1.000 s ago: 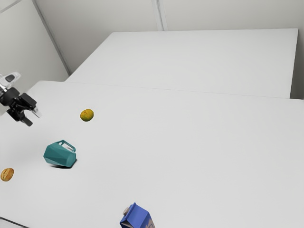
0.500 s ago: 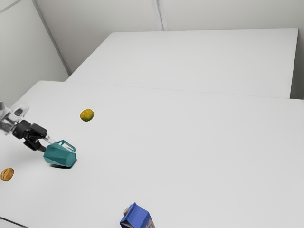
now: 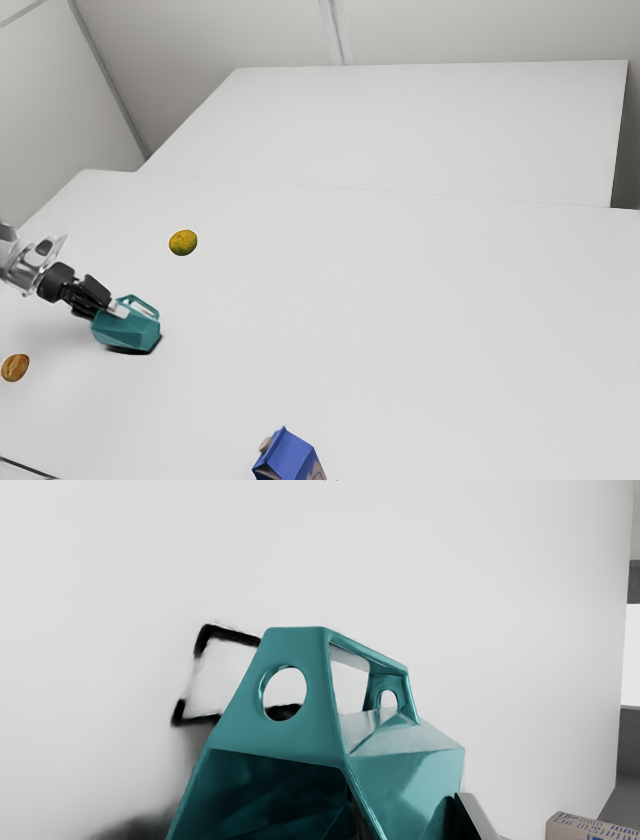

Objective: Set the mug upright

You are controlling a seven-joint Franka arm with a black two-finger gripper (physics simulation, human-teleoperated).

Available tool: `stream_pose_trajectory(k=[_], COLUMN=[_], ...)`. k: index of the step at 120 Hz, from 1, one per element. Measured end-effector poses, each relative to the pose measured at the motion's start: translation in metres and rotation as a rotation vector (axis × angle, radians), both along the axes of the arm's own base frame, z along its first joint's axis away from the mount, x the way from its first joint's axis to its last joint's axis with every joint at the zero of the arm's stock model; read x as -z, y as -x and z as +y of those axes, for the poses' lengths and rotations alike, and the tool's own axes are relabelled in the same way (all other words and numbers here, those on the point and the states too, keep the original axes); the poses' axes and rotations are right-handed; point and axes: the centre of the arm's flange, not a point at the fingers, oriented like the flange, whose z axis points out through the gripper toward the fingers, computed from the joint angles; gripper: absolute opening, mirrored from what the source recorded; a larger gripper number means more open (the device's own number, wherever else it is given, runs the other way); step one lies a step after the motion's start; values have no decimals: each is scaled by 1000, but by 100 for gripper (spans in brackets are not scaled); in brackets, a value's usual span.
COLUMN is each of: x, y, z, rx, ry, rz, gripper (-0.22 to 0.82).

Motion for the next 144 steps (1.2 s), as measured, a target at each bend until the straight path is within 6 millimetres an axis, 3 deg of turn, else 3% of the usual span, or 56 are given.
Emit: stream_pose_trajectory(k=[16,32,54,70,82,102,128,144], x=[-10,-33,-90,-135,-154,-161,-161,-133], y=[-1,-8,-16,-30,-45,-75,-111,-130], z=[-7,-23,-57,-91,-116,-160,-234,-278], rx=[33,83,168,274,344,417,458,476], ry=[20,24,-30,-183,-332,-562,-743,-777], rz=[-19,-55,-119,-116,-89,-57,-91,-97], gripper=[-8,-14,-15,-16,-16,-16,-16,-16])
